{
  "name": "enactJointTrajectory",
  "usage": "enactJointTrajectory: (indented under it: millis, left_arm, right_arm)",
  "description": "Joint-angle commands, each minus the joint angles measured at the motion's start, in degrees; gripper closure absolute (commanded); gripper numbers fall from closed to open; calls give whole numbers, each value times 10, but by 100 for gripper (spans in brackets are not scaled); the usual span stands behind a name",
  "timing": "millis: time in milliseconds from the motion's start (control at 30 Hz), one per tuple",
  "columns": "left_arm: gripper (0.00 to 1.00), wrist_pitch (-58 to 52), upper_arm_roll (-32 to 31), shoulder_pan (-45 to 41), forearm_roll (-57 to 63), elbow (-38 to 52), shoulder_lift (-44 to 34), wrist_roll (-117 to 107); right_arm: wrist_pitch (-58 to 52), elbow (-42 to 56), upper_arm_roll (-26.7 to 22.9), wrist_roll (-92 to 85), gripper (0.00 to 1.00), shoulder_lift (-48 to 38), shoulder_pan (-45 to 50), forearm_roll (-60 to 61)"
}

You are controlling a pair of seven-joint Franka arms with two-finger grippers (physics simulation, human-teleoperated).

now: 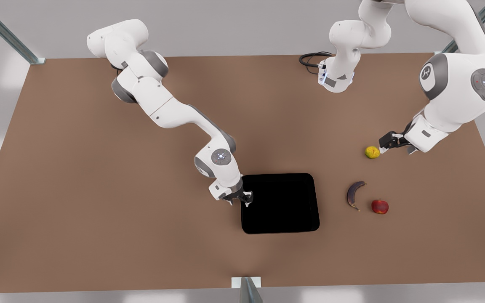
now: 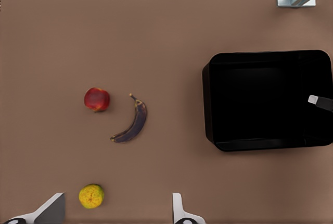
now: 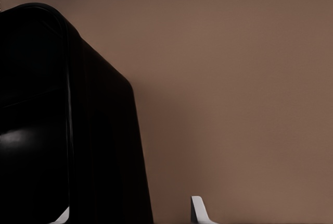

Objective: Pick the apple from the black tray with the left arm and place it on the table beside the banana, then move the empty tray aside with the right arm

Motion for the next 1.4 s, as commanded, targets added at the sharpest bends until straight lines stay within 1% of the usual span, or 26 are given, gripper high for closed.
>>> enactJointTrajectory:
  millis: [0,67,133,167,233,267,300,367,433,500,533,567,667,833,933,1000,1233,1300,1367]
  left_arm:
    - [0,0,0,1,0,1,-1,-10]
    - [0,-1,0,1,0,1,-1,-10]
    - [0,-1,0,1,0,2,-1,-10]
    - [0,-1,0,1,0,1,-1,-10]
    - [0,0,0,1,0,1,0,-10]
    - [0,0,0,1,0,2,-1,-10]
    - [0,0,0,1,0,2,-1,-11]
    - [0,0,0,1,0,2,-1,-11]
    - [0,1,0,1,0,2,0,-11]
    - [0,1,0,1,0,2,0,-11]
    - [0,2,0,1,0,2,1,-10]
    - [0,3,0,1,0,2,1,-11]
    - [0,3,0,1,0,2,1,-11]
    - [0,1,0,1,0,9,1,-11]
    - [0,1,0,1,1,9,2,-11]
    - [0,1,0,1,1,9,2,-11]
    - [0,1,-1,1,6,9,2,-11]
    - [0,1,0,1,6,9,1,-11]
    - [0,1,-1,0,6,9,2,-11]
  right_arm:
    - [7,1,0,-87,24,3,0,-1]
    - [7,6,1,-88,28,9,-1,-1]
    - [8,6,0,-95,29,11,-1,-1]
    - [7,6,0,-94,37,11,-2,0]
    - [7,6,1,-93,43,11,-2,0]
    - [7,6,1,-93,50,11,-2,1]
    - [7,6,1,-93,54,10,-2,1]
    - [7,6,1,-93,59,10,-2,2]
    - [7,6,1,-93,60,10,-3,2]
    - [7,7,1,-93,49,10,-2,2]
    - [7,6,1,-93,51,10,-2,2]
    - [7,6,1,-93,49,10,-3,2]
    - [7,7,14,-88,51,10,-11,5]
    - [7,7,14,-72,51,10,-11,87]
    - [7,7,21,-73,66,10,-15,97]
    - [7,6,30,-73,69,10,-19,98]
    - [6,7,48,-72,69,7,-22,98]
    - [6,6,54,-72,74,7,-24,98]
    - [4,6,62,-72,76,6,-26,99]
